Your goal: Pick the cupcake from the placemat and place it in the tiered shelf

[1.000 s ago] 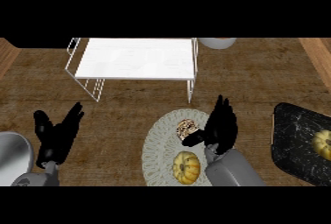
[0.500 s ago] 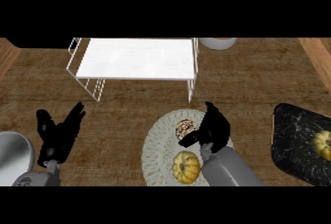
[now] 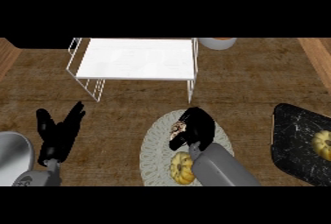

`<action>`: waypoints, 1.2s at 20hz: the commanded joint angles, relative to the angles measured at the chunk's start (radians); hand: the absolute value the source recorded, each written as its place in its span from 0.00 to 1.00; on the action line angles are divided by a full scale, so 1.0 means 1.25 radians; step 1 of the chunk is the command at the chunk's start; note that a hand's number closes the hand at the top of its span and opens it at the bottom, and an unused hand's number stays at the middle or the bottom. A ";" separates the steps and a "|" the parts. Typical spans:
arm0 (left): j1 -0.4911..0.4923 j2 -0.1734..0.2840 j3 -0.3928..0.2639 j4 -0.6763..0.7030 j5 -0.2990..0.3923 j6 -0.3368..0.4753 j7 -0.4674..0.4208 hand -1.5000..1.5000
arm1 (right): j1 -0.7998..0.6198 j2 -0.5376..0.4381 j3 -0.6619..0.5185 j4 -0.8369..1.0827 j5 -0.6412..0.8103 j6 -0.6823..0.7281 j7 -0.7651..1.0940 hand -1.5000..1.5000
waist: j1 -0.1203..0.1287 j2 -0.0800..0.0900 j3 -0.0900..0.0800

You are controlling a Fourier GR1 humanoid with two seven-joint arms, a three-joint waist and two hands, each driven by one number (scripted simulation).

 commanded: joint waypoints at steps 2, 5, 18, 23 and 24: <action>0.023 -0.026 -0.006 0.005 -0.012 -0.005 -0.018 0.50 | -0.044 0.010 0.091 -0.011 0.041 -0.108 0.152 1.00 | -0.002 0.010 -0.001; -0.023 -0.025 -0.027 -0.014 -0.012 -0.007 0.039 0.50 | -0.158 0.010 0.229 0.005 -0.103 -0.052 0.066 1.00 | 0.047 0.019 0.000; -0.027 -0.028 -0.021 0.008 -0.019 -0.013 0.027 0.50 | -0.583 0.011 0.306 -0.133 -0.168 -0.092 0.169 1.00 | 0.057 0.000 -0.003; -0.017 0.004 0.022 0.034 0.008 -0.034 0.037 0.50 | -0.712 0.010 0.210 -0.150 -0.151 -0.022 0.256 1.00 | 0.014 -0.005 -0.003; -0.028 0.008 0.011 0.005 -0.004 -0.025 0.055 0.50 | -0.749 0.010 0.205 -0.147 -0.162 -0.013 0.280 1.00 | 0.024 -0.008 -0.003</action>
